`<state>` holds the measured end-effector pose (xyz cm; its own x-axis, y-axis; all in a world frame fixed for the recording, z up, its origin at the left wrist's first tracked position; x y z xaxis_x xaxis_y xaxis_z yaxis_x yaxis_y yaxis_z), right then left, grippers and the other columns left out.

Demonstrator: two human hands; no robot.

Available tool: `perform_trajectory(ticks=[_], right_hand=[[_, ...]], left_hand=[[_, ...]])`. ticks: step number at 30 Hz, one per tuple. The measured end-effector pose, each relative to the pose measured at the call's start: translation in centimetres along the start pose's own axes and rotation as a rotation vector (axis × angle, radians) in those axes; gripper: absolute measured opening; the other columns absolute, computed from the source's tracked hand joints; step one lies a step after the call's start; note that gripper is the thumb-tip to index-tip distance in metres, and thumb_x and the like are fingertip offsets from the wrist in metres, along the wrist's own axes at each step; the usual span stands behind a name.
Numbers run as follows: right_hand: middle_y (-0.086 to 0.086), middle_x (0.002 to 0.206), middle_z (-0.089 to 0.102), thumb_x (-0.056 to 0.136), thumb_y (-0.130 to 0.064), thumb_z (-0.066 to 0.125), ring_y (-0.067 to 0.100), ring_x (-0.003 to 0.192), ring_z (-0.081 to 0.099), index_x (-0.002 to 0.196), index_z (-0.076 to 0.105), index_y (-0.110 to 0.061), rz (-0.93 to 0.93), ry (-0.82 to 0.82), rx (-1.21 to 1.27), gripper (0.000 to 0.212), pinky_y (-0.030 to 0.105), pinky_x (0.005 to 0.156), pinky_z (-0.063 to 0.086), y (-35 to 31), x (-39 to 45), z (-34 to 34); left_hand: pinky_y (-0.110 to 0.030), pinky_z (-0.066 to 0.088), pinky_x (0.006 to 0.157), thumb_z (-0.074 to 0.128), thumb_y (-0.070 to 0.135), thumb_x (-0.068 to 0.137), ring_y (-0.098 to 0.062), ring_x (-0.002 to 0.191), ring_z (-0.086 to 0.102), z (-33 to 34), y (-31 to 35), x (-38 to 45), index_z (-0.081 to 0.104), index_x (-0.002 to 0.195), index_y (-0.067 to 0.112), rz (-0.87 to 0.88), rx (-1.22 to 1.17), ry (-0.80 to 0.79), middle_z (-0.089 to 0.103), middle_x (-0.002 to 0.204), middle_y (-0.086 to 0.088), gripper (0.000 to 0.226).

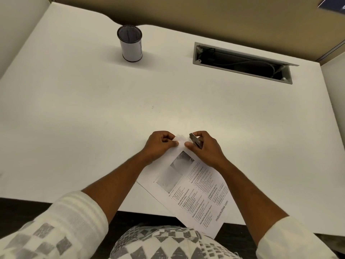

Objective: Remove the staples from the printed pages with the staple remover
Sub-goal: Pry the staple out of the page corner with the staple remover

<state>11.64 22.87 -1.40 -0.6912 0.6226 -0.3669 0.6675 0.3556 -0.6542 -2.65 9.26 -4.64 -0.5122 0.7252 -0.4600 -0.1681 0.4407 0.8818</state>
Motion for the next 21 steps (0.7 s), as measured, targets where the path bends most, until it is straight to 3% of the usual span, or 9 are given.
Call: perform_trajectory(ticks=[3,7,9,12,14,17,21], right_hand=[[-0.013,0.103,0.068,0.071,-0.049,0.088,0.006,0.089,0.066,0.116,0.059,-0.030,-0.046,-0.038,-0.032,0.056,0.024,0.072,0.054,-0.7,0.0,0.1],[-0.016,0.090,0.068,0.073,-0.032,0.090,0.002,0.077,0.064,0.101,0.063,-0.030,-0.126,0.080,-0.006,0.039,0.022,0.066,0.052,-2.0,-0.1,-2.1],[-0.018,0.085,0.067,0.075,-0.028,0.087,-0.001,0.074,0.062,0.097,0.064,-0.030,-0.182,0.173,-0.008,0.032,0.020,0.063,0.048,-3.2,-0.2,-4.1],[-0.015,0.084,0.068,0.079,-0.025,0.084,0.004,0.073,0.062,0.095,0.068,-0.025,-0.281,0.338,-0.056,0.022,0.029,0.066,0.053,-5.3,-0.8,-7.6],[-0.010,0.085,0.070,0.081,-0.019,0.081,0.012,0.074,0.064,0.092,0.070,-0.019,-0.373,0.452,-0.113,0.015,0.036,0.066,0.056,-7.1,-1.6,-9.6],[-0.001,0.086,0.070,0.083,-0.008,0.071,0.019,0.072,0.064,0.087,0.072,-0.013,-0.565,0.614,-0.239,0.007,0.039,0.060,0.054,-10.6,-3.4,-12.0],[0.006,0.087,0.072,0.093,-0.015,0.068,0.023,0.073,0.064,0.087,0.078,-0.011,-0.794,0.801,-0.392,0.012,0.031,0.059,0.049,-14.4,-6.7,-14.0]], left_hand=[[-0.031,0.056,0.078,0.081,0.026,0.082,-0.023,0.090,0.071,-0.2,0.4,-0.2,0.075,0.094,0.017,0.034,0.031,0.038,0.076,0.092,-0.004,0.016],[-0.029,0.057,0.079,0.079,0.036,0.083,-0.010,0.090,0.070,-0.7,2.8,-1.0,0.073,0.096,0.023,0.164,0.075,0.135,0.075,0.094,0.008,0.019],[-0.029,0.056,0.085,0.079,0.038,0.083,-0.007,0.101,0.066,-1.6,4.6,-1.6,0.071,0.103,0.027,0.239,0.117,0.243,0.073,0.103,0.013,0.025],[-0.025,0.047,0.089,0.077,0.037,0.082,-0.007,0.115,0.054,-2.9,7.6,-3.0,0.065,0.114,0.030,0.369,0.225,0.446,0.066,0.113,0.016,0.035],[-0.022,0.047,0.082,0.077,0.034,0.083,-0.008,0.107,0.055,-3.1,9.2,-3.4,0.066,0.111,0.028,0.421,0.204,0.483,0.065,0.109,0.013,0.030],[-0.030,0.055,0.080,0.069,0.035,0.092,-0.012,0.092,0.070,-1.3,10.6,-2.1,0.072,0.104,0.019,0.312,-0.051,0.260,0.076,0.099,0.005,0.020],[-0.036,0.057,0.095,0.045,0.050,0.101,-0.022,0.107,0.072,3.0,13.6,-1.8,0.066,0.121,0.007,0.124,-0.462,-0.141,0.076,0.113,-0.007,0.052]])
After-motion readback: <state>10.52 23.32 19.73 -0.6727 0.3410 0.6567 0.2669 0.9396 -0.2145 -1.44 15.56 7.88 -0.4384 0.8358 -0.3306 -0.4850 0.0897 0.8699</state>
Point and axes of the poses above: each hand's wrist, its own x-axis towards the middle knuckle, its own z-axis out of the palm, y = z × x, the point moved 10 cm from there along x, towards the middle knuckle
